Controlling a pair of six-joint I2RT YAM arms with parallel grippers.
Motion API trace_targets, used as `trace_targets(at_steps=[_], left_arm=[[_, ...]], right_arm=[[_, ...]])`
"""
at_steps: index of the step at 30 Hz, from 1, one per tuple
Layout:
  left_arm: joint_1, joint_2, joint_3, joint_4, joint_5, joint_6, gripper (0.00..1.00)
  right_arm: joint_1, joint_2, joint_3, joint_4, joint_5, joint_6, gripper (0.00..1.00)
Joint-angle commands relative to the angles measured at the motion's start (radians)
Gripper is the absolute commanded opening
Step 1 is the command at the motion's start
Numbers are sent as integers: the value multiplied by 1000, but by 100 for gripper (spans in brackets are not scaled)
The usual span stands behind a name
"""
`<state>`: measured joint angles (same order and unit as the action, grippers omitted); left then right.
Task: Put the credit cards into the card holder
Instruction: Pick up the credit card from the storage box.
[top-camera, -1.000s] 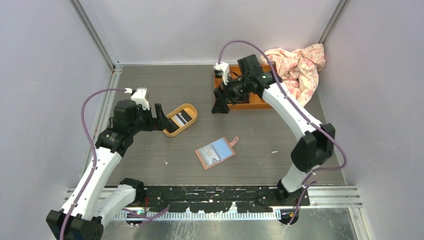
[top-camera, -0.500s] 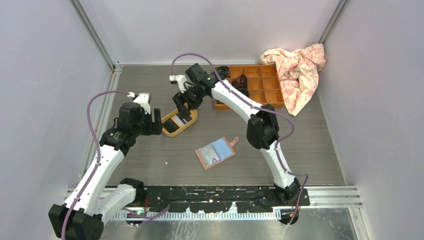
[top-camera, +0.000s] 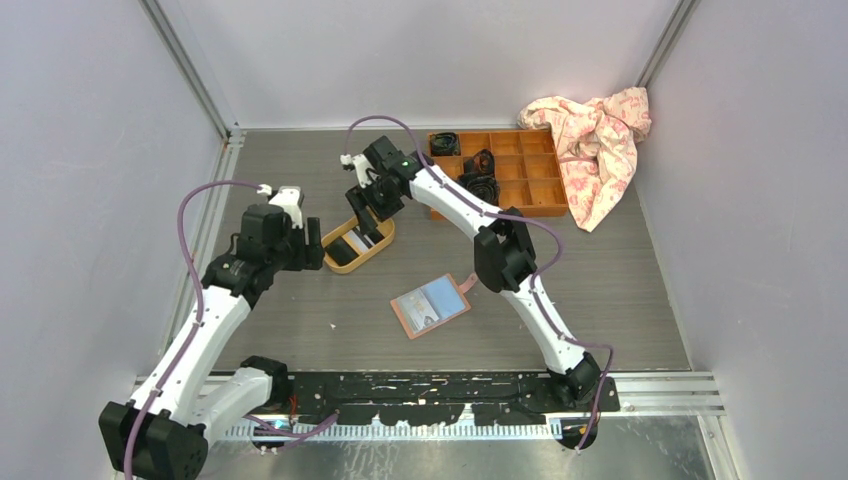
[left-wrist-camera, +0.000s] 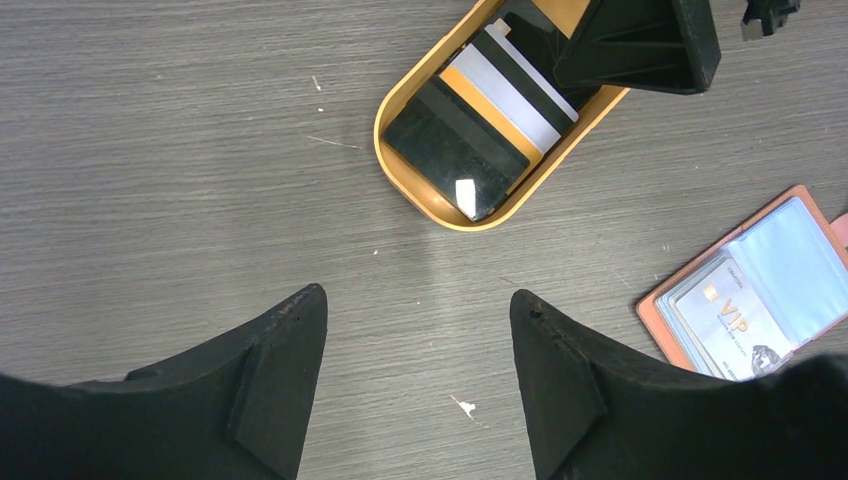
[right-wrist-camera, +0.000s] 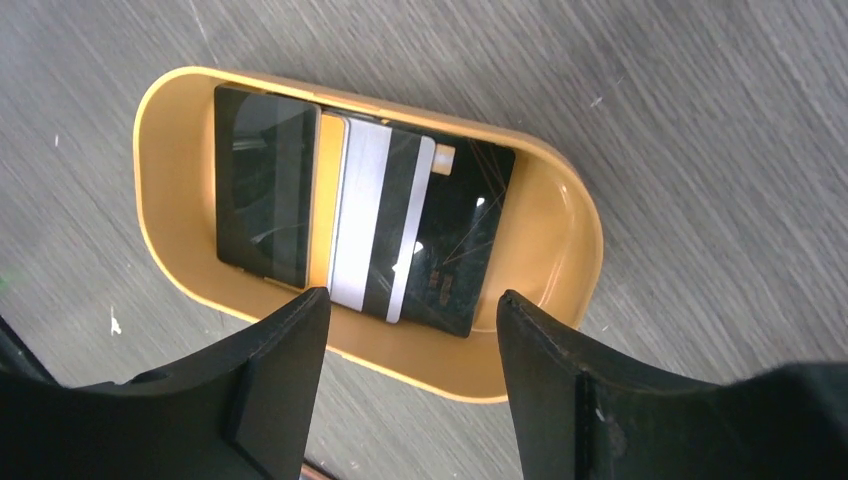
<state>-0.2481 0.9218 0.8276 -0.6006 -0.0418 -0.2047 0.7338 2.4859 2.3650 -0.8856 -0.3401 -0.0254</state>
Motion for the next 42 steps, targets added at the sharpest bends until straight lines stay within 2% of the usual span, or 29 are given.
trace_targets(at_steps=[1, 33, 37, 42], left_arm=[[4, 5, 15, 22, -3, 4, 67], [4, 42, 14, 21, 23, 4, 59], [4, 48, 15, 20, 26, 4, 58], [4, 50, 15, 18, 29, 4, 57]], right_arm=[[9, 18, 81, 29, 27, 24, 67], [21, 135, 133, 40, 39, 66, 68], [21, 137, 131, 39, -5, 78, 68], [21, 123, 123, 48, -132, 125, 67]])
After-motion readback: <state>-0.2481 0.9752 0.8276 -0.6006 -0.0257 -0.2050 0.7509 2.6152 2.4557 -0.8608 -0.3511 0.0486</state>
